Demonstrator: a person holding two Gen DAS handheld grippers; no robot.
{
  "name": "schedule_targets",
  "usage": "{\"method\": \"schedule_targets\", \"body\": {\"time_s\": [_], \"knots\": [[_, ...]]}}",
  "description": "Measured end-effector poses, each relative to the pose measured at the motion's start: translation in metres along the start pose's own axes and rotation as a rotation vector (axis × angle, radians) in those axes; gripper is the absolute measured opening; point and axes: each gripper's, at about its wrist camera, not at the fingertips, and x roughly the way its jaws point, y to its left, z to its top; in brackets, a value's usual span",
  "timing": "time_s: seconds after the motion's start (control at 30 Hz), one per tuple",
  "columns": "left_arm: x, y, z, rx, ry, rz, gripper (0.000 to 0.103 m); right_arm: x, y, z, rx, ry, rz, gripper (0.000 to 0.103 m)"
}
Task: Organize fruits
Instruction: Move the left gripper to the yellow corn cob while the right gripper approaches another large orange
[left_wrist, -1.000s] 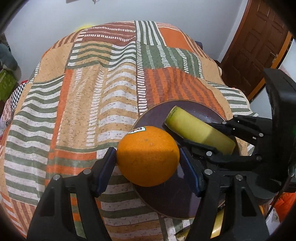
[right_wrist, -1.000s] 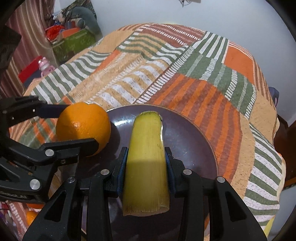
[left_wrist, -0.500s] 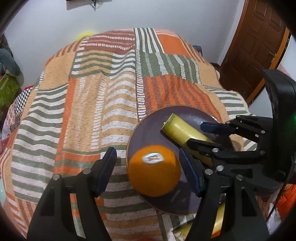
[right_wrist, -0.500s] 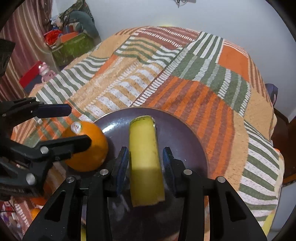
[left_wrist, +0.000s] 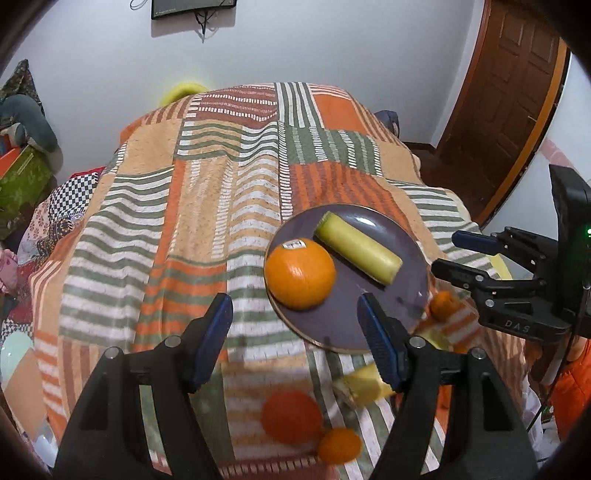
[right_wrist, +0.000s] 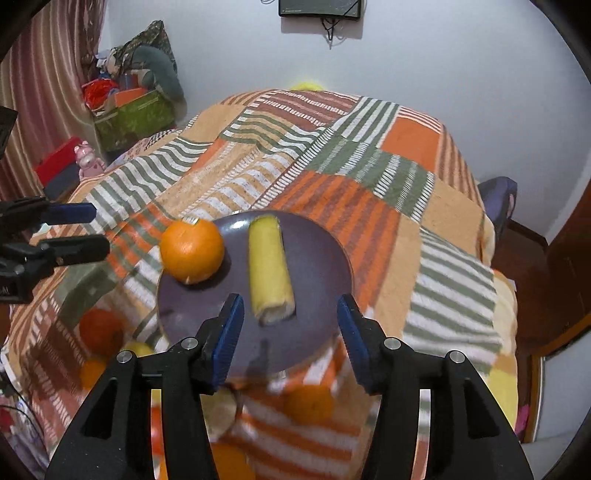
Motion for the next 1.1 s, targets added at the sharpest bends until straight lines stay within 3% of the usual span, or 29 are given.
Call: {"method": "schedule_targets", "body": {"time_s": [0.07, 0.2, 0.63, 1.1], "knots": [[-0.006, -0.005, -0.008, 0.007, -0.002, -0.003, 0.072, -0.008, 0.002, -0.010, 0.011, 0.000, 0.004, 0.051], [-0.010, -0.016, -0.027, 0.042, -0.006, 0.031, 0.072, -0.018, 0.010, -0.029, 0.006, -0.018, -0.051, 0.063], [0.023, -0.004, -0.071, 0.023, 0.147, 0.076, 0.072, -0.011, 0.003, -0.059, 0.083, 0.045, -0.041, 0.063], [0.048, -0.006, -0.075, 0.041, 0.193, 0.087, 0.072, 0.002, 0.004, -0.059, 0.093, 0.085, 0.009, 0.063]]}}
